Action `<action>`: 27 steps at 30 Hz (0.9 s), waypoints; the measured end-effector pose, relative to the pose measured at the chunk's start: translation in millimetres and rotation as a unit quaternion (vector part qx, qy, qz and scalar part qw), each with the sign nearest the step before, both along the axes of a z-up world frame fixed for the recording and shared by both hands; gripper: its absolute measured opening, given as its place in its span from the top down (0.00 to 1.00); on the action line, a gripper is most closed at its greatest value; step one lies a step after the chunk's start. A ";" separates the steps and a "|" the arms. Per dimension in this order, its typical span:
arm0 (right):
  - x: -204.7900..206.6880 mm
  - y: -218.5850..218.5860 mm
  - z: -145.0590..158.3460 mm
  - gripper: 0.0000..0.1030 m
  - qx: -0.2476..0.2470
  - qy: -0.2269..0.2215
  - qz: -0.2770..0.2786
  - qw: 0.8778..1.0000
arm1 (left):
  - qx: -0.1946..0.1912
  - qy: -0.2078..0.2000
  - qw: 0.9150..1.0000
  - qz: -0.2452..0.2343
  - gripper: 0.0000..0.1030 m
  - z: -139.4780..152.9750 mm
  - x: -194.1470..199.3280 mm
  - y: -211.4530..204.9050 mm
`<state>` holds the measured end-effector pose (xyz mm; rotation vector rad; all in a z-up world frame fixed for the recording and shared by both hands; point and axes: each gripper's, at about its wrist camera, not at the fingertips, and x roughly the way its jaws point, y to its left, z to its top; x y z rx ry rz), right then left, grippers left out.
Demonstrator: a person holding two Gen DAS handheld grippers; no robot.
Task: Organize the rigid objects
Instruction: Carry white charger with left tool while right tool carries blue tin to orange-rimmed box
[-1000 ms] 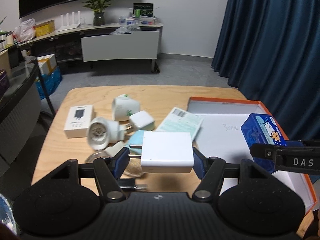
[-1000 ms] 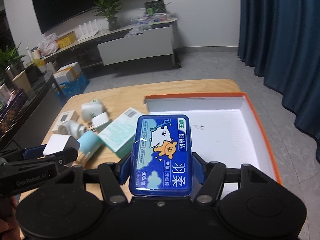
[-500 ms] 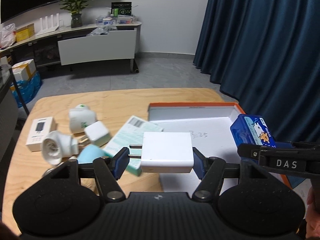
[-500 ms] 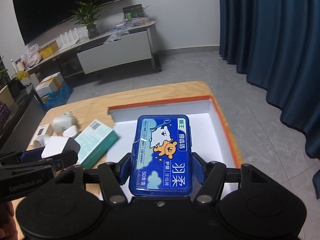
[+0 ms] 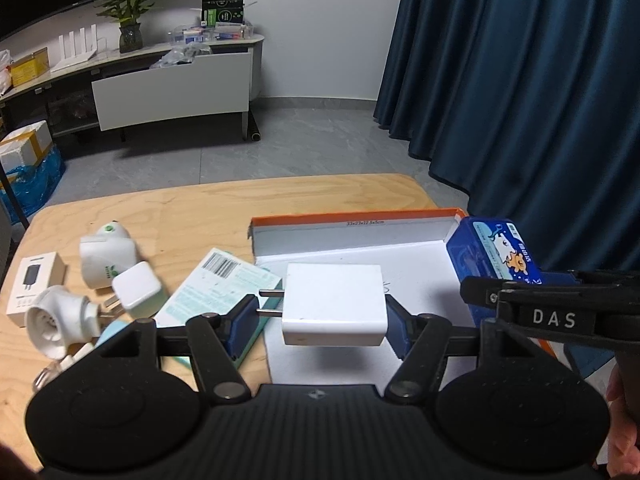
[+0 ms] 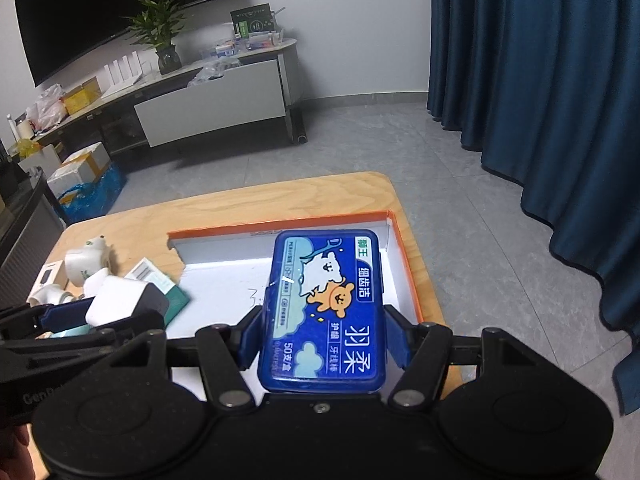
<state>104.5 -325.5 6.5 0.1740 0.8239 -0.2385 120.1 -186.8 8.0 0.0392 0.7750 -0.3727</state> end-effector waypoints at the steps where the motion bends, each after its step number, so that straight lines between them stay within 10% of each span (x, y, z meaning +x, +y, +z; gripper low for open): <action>1: 2.3 -1.5 -1.1 0.28 -0.001 0.001 0.001 1.000 | 0.000 0.001 1.000 0.001 0.36 -1.3 2.2 -1.5; 27: 50.6 -21.8 -24.2 0.27 -0.008 0.005 0.005 1.000 | -0.002 0.028 1.000 -0.002 0.36 -23.3 42.6 -29.1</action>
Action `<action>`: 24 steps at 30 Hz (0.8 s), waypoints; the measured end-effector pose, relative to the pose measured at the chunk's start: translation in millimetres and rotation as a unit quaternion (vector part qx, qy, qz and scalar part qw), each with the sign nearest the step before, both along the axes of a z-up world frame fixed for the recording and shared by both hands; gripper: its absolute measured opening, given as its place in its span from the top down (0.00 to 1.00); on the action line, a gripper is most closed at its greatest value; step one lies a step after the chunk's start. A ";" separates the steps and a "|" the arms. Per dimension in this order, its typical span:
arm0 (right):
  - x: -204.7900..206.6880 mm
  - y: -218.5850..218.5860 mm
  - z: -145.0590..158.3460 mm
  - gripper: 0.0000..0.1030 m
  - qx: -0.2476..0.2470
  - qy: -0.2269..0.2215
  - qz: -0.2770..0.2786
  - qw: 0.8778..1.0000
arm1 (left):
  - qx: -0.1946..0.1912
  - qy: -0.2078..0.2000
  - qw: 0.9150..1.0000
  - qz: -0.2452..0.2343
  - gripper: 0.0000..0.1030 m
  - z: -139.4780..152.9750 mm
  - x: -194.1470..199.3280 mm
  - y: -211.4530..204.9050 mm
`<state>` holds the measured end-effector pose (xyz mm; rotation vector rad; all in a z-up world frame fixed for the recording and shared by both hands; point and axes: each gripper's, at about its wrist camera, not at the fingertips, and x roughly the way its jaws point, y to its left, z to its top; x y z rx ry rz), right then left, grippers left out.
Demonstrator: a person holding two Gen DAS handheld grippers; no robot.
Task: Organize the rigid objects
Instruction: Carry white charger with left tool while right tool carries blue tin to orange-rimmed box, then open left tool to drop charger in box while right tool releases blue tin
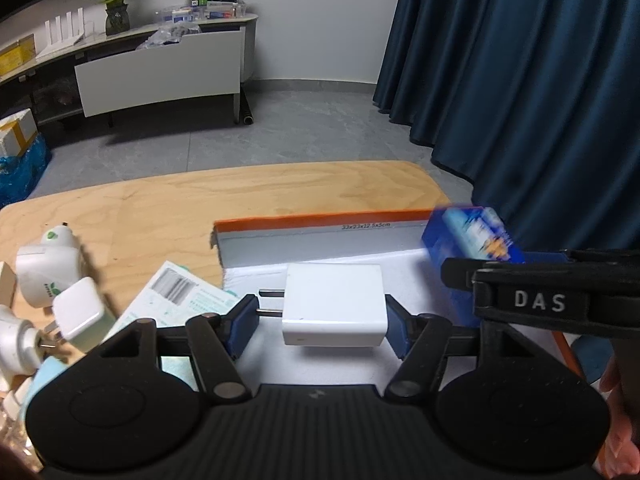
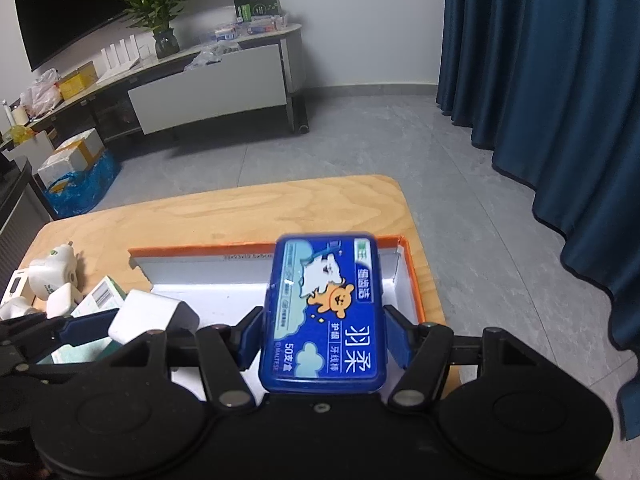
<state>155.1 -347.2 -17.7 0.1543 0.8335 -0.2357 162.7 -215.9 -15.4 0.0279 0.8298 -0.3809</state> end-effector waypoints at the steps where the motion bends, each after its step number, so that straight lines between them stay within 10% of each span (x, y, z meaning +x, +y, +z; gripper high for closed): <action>1: -1.4 -2.0 1.9 0.26 0.002 -0.005 -0.004 1.000 | -0.001 0.002 1.000 0.000 0.36 -0.9 1.4 -1.5; 6: -13.1 -8.1 11.4 0.26 0.004 -0.025 -0.020 0.999 | -0.013 0.008 1.000 -0.015 0.35 -4.0 5.9 -11.0; 10: -24.3 -8.2 20.0 0.26 0.005 -0.036 -0.026 0.999 | -0.023 -0.002 0.999 -0.023 0.13 2.1 -0.6 -11.2; 24: -60.1 19.0 32.9 0.25 0.025 -0.038 -0.038 0.998 | 0.021 -0.015 1.000 0.003 0.11 27.7 -41.1 24.7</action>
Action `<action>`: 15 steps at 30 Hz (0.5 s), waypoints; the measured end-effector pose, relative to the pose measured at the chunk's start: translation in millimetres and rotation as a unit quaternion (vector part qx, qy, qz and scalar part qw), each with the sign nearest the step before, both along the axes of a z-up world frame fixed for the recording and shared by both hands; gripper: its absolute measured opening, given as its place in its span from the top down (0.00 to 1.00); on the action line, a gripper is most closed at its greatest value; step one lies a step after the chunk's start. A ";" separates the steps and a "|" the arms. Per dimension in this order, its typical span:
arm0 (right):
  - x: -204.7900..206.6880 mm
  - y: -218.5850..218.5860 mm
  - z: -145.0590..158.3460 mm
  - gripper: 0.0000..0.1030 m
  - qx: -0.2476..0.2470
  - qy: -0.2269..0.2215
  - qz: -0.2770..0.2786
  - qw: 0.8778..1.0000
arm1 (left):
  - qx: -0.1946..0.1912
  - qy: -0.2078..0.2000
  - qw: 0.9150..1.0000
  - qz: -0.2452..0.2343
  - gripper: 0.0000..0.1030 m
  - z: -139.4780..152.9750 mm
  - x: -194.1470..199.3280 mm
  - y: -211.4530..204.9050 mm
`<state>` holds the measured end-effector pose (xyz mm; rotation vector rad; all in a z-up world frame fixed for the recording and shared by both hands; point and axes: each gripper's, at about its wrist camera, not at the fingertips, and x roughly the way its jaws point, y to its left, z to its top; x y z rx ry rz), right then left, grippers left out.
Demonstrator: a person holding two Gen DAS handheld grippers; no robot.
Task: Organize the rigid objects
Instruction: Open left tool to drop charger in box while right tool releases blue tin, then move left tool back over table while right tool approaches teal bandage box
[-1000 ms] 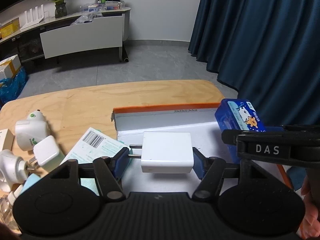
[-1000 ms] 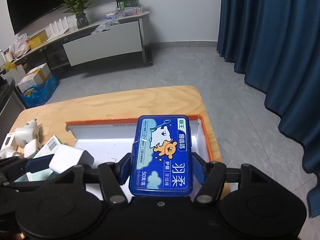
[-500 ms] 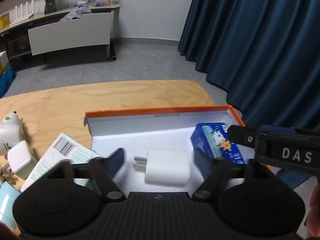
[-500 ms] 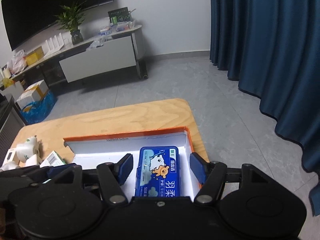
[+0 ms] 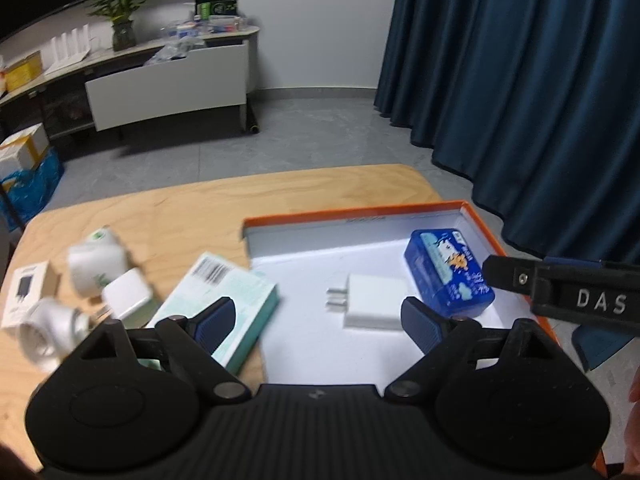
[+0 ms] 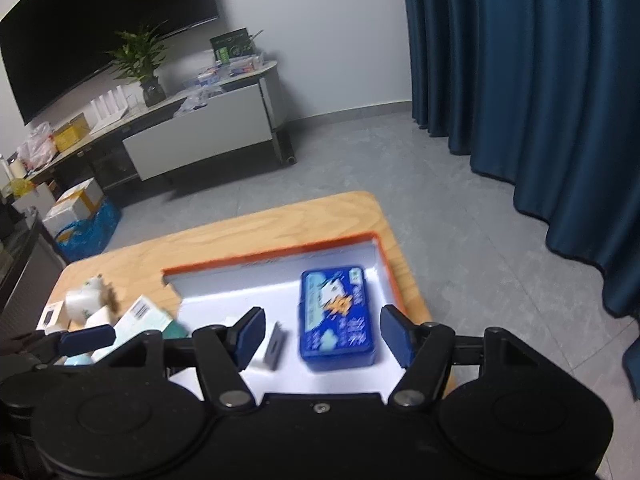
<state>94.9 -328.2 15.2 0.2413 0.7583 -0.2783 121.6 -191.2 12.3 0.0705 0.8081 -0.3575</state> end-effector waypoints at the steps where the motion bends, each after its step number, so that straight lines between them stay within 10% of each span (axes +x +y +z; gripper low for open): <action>1: -1.4 5.1 0.5 0.25 -0.001 0.003 0.002 1.000 | 0.000 0.001 1.000 0.003 0.10 1.0 -2.7 4.5; 15: -9.0 70.0 1.2 0.25 0.006 0.011 0.057 0.998 | 0.004 -0.009 0.998 0.057 0.06 15.5 -21.9 64.5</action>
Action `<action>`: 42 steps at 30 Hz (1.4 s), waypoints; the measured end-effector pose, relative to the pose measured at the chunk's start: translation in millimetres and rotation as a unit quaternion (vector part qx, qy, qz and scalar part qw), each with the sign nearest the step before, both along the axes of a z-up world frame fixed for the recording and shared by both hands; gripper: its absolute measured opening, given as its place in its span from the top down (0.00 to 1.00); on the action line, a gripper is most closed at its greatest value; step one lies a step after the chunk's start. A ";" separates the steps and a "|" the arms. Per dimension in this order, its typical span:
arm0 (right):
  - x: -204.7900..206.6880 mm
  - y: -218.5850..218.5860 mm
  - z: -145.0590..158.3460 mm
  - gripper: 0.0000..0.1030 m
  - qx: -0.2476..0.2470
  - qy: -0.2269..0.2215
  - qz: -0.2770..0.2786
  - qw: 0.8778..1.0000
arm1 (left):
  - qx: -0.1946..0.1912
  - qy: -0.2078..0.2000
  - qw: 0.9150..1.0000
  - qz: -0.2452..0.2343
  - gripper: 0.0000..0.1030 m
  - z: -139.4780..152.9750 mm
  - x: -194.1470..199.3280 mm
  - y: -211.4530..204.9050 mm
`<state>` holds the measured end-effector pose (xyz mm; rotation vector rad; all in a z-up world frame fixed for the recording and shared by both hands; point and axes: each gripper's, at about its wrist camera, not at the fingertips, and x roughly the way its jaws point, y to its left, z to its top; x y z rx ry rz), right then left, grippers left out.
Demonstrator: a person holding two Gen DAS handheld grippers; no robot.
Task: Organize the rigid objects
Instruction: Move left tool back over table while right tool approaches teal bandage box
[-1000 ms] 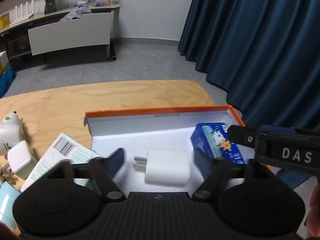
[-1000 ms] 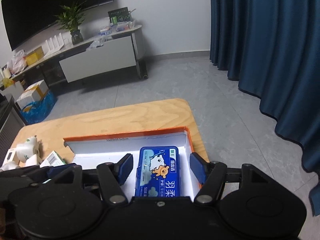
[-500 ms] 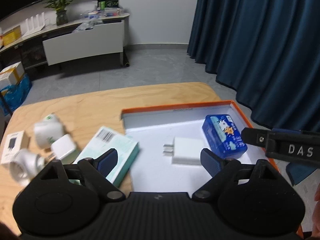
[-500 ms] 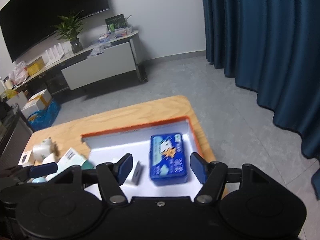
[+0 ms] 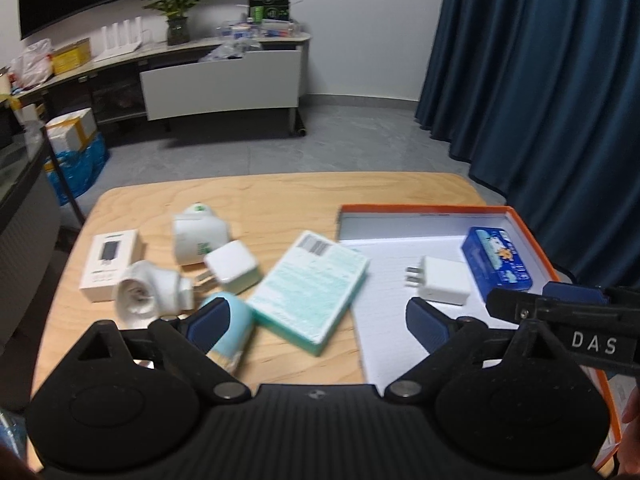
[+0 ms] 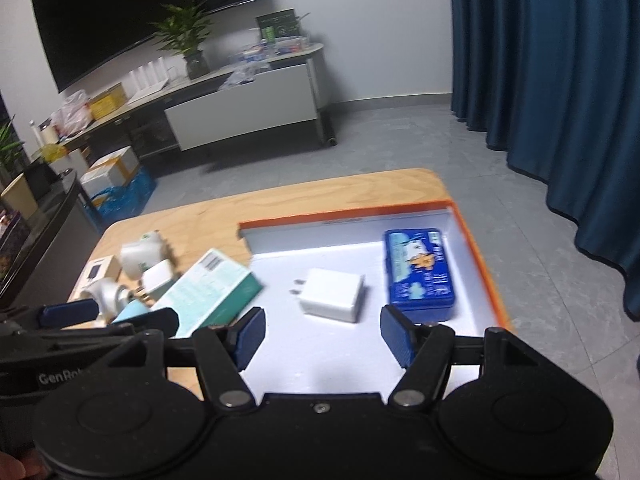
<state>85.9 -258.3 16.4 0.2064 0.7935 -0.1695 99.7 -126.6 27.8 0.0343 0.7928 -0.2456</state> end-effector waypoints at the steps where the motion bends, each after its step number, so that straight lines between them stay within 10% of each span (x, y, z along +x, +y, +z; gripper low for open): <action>1: 0.8 4.0 -0.2 0.25 0.000 0.001 0.004 1.000 | -0.001 -0.001 1.000 0.003 0.06 0.5 -1.0 4.9; 42: 38.0 85.6 -39.3 0.25 0.028 0.047 0.071 0.996 | -0.028 0.011 0.989 0.145 0.04 -20.1 38.2 156.3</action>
